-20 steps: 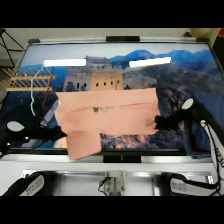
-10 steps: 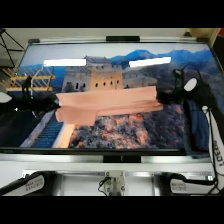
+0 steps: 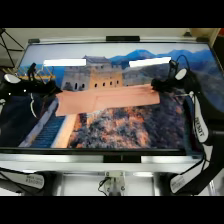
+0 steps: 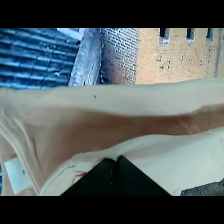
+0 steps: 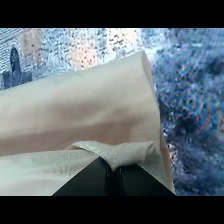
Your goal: Fold the shirts.
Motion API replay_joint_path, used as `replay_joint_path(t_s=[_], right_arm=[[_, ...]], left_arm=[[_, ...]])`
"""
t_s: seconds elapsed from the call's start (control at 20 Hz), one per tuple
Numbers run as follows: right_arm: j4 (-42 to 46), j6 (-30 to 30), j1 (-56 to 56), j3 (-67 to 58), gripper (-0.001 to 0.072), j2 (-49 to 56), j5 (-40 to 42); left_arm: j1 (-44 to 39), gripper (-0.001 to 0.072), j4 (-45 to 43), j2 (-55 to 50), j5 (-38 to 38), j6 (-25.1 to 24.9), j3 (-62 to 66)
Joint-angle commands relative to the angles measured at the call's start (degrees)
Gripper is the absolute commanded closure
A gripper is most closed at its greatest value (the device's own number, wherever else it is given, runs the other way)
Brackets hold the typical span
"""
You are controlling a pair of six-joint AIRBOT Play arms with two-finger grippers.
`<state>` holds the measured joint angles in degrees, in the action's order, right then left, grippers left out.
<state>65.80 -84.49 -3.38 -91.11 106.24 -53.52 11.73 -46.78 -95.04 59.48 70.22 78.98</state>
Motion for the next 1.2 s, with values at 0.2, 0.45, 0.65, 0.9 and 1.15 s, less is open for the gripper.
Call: replay_joint_path(t_s=[0.2, 0.45, 0.65, 0.9, 1.15], right_arm=[[0.7, 0.5, -1.8, -4.4, 0.0031, 1.0, -11.3], [-1.1, -3.3, -5.0, -4.8, 0.0028, 3.5, -10.4], [-7.6, -1.9, -3.9, -4.8, 0.0030, 7.8, -10.4], [-15.6, -0.7, -3.3, -4.9, 0.0558, 8.5, -11.9], [-19.9, 4.9, -4.0, -4.9, 0.0651, 0.7, -13.1]], left_arm=[[-1.0, 0.0228, 1.4, -5.2, 2.7, 2.2, 2.4], [-1.9, 0.0229, 1.4, -1.3, 2.8, 2.1, 2.5], [-3.8, 0.0229, 1.9, 1.8, 2.7, 0.7, 2.5], [-8.0, 0.0230, 3.2, 2.8, 2.7, -2.1, 2.5], [-15.8, 0.0399, 3.4, 2.0, 1.3, -0.2, 2.4]])
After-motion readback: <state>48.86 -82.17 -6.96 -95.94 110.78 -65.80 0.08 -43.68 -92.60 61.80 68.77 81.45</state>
